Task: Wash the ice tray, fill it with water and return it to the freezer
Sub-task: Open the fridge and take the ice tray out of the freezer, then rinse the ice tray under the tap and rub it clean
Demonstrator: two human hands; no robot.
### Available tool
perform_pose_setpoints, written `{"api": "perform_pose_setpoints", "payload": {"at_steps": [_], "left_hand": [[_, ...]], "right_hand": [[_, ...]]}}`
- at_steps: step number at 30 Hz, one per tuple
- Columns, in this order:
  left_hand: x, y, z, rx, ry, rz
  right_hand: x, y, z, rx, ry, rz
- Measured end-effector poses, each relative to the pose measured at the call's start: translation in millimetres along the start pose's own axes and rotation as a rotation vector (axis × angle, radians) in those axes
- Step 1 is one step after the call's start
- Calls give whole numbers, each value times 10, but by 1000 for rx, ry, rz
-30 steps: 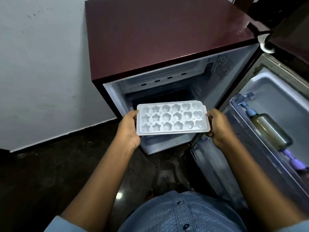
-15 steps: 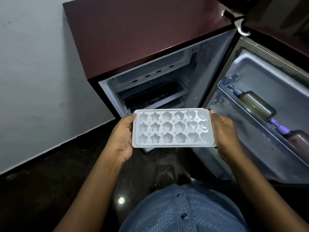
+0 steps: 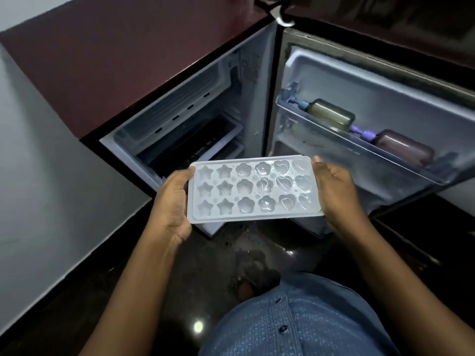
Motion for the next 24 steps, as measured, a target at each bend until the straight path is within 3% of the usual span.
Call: {"api": "perform_pose_setpoints", "payload": {"at_steps": [11, 24], "left_hand": [[271, 719, 9, -91, 17, -160], [1013, 1939, -772, -301, -30, -414]], "right_hand": [[209, -798, -66, -35, -9, 202], [678, -2493, 109, -109, 20, 483]]}}
Point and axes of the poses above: each hand's wrist, its own x-axis away from the middle knuckle, its own y-axis out of the palm, z = x × y, the point moved 2 cm from there along -x, towards the middle knuckle, and after that the axes turned 9 degrees about z, right-handed, at the moved point
